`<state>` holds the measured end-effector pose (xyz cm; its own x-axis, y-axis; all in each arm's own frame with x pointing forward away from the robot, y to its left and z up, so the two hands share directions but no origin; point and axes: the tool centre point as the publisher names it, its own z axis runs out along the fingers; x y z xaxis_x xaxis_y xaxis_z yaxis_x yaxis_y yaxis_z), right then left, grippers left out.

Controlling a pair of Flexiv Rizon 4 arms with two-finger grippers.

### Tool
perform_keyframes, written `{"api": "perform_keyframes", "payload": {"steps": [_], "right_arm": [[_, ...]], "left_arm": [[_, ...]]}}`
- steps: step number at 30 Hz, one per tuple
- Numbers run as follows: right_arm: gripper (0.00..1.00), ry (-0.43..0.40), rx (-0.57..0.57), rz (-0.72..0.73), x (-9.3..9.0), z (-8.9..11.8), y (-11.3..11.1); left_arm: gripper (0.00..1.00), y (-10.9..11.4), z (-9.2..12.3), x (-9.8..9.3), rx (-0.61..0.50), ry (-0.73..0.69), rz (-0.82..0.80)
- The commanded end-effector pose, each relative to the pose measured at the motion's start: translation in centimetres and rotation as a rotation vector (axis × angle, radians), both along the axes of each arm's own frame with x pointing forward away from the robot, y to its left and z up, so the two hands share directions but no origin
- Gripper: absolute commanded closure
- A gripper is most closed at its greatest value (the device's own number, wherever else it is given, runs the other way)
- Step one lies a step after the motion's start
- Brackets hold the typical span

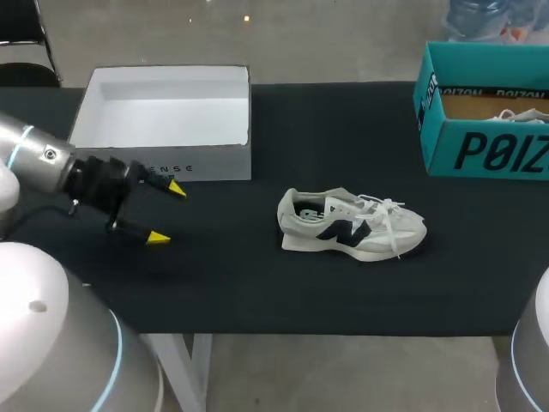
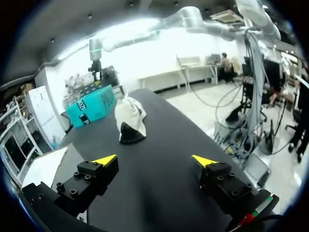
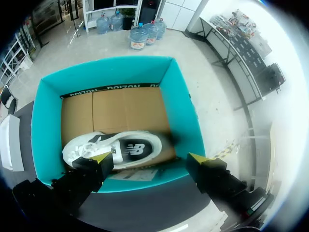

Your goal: Take the shoe out of the shoebox, open the shoe tongue, remove and reinsert the insole, then place the shoe into the shoebox

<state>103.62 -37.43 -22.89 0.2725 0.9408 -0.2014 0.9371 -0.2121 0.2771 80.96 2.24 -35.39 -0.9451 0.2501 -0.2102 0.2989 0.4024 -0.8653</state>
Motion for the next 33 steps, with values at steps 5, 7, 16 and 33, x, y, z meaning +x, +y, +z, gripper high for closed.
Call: {"api": "perform_keyframes", "payload": {"steps": [5,7,16,33], "right_arm": [[0.0,0.0,0.0,-0.001,0.0,0.0,0.0],[0.0,0.0,0.0,-0.001,0.0,0.0,0.0],[0.0,0.0,0.0,-0.001,0.0,0.0,0.0],[0.0,0.0,0.0,-0.001,0.0,0.0,0.0]], "left_arm": [[0.0,-3.9,-2.4,0.7,-0.264,0.108,-0.027],[0.0,-4.8,-2.9,0.8,-0.278,0.105,-0.028],[0.0,-9.2,-4.5,1.4,-0.28,0.113,-0.031],[0.0,-16.1,-6.3,4.1,-0.259,0.118,-0.036]]}}
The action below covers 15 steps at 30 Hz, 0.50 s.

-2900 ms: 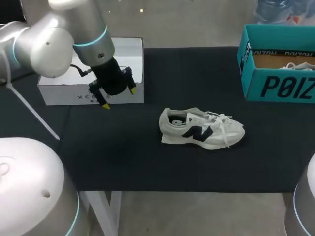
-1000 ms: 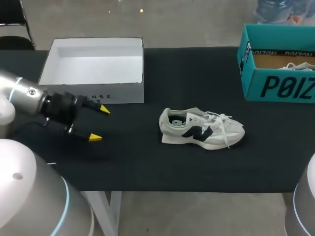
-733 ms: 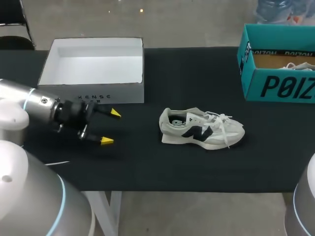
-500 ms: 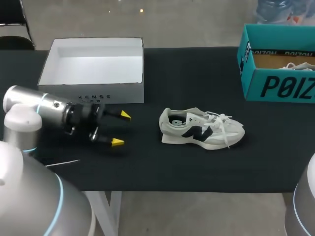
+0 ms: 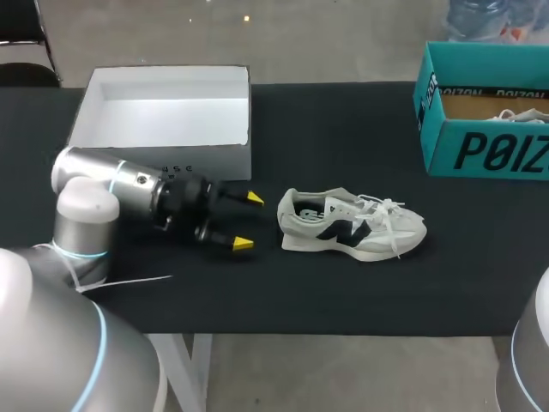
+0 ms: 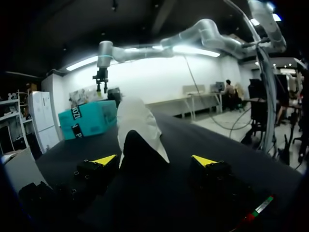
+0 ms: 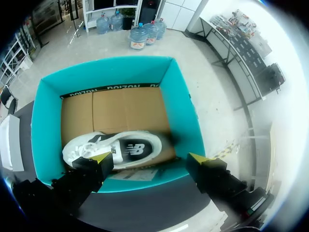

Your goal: Take the shoe out of the shoebox, open the shoe tongue, remove and reinsert the insole, then place the shoe into the shoebox

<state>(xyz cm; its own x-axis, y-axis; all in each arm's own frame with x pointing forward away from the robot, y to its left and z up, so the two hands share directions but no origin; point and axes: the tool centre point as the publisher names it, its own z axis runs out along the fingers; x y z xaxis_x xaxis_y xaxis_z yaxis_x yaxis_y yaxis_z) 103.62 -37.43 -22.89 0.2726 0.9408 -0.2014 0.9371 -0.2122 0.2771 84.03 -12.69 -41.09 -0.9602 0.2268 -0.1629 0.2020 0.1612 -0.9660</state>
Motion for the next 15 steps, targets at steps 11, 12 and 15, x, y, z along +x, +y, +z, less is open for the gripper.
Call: {"api": "perform_keyframes", "payload": {"steps": [11,12,15], "right_arm": [[0.0,0.0,0.0,-0.001,0.0,0.0,0.0],[0.0,0.0,0.0,-0.001,0.0,0.0,0.0],[0.0,0.0,0.0,-0.001,0.0,0.0,0.0]], "left_arm": [[0.0,-4.0,-1.6,1.8,-0.008,0.018,-0.008],[0.0,-4.2,-1.7,1.8,-0.009,0.022,-0.006],[0.0,-4.8,-2.0,1.8,-0.011,0.026,-0.002]]}}
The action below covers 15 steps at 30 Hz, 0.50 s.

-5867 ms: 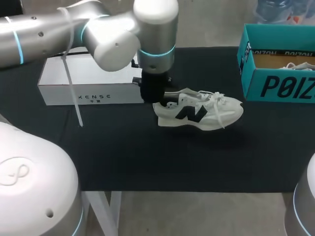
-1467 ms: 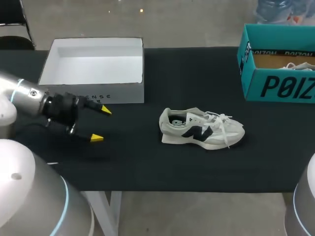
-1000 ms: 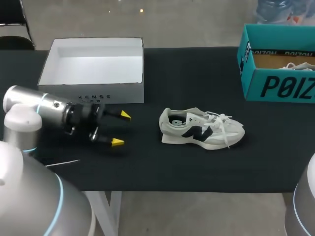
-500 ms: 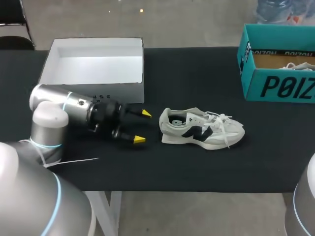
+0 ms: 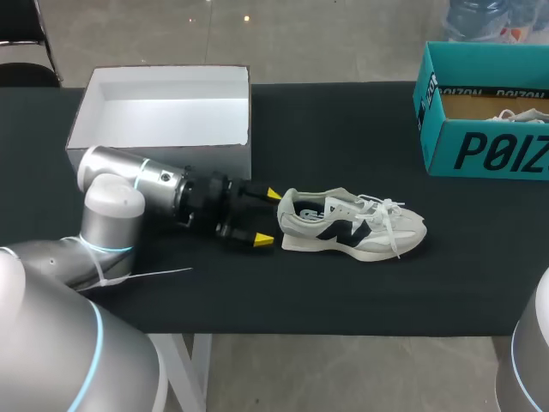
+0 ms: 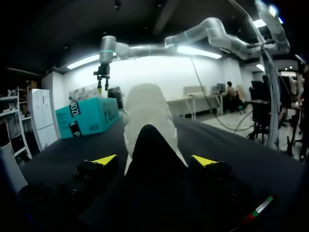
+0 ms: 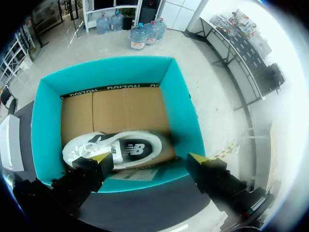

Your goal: Take the shoe out of the shoebox, open the shoe tongue, remove and reinsert the insole, then place the shoe into the shoebox

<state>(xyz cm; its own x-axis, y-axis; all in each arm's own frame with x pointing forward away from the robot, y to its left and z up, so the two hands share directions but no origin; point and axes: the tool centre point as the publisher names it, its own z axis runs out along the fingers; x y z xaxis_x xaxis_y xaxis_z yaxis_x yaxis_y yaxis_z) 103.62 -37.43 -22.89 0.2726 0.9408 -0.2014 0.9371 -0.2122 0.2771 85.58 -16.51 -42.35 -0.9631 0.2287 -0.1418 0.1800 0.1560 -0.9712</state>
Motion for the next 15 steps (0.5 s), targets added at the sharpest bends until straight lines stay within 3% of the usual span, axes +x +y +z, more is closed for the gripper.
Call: {"api": "perform_keyframes", "payload": {"steps": [1,15], "right_arm": [[0.0,0.0,0.0,-0.001,0.0,0.0,0.0],[0.0,0.0,0.0,-0.001,0.0,0.0,0.0]], "left_arm": [[0.0,-1.1,-0.8,0.2,-0.006,0.004,0.002],[0.0,-2.3,-1.9,-1.5,0.008,0.044,0.007]]}}
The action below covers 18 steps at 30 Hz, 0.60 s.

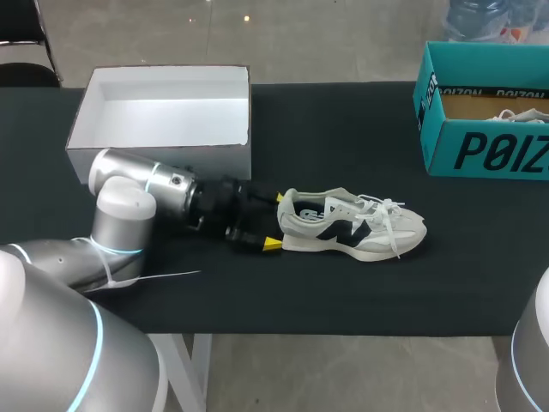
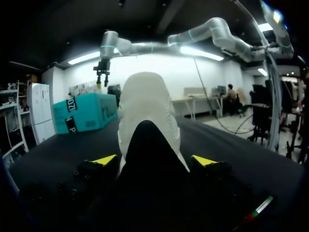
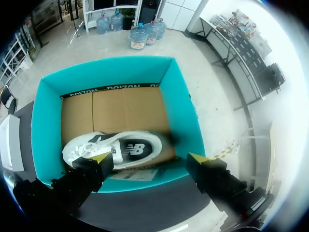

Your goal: Take the shoe out of the shoebox, open the shoe tongue, remove and reinsert the insole, then place the shoe into the shoebox

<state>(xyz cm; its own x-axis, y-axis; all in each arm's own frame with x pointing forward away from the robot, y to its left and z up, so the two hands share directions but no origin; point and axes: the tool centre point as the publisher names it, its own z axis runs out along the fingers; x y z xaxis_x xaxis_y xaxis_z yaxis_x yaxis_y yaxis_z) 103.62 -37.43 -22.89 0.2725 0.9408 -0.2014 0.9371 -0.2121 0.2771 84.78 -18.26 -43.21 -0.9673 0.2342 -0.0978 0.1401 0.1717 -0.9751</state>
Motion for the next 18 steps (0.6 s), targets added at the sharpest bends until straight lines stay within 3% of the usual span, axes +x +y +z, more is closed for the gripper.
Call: {"api": "perform_keyframes", "payload": {"steps": [1,18], "right_arm": [[0.0,0.0,0.0,-0.001,0.0,0.0,0.0],[0.0,0.0,0.0,-0.001,0.0,0.0,0.0]], "left_arm": [[0.0,-0.6,-1.0,-0.9,-0.007,0.004,0.01],[0.0,-2.0,-1.2,-1.9,-0.005,0.025,0.046]]}}
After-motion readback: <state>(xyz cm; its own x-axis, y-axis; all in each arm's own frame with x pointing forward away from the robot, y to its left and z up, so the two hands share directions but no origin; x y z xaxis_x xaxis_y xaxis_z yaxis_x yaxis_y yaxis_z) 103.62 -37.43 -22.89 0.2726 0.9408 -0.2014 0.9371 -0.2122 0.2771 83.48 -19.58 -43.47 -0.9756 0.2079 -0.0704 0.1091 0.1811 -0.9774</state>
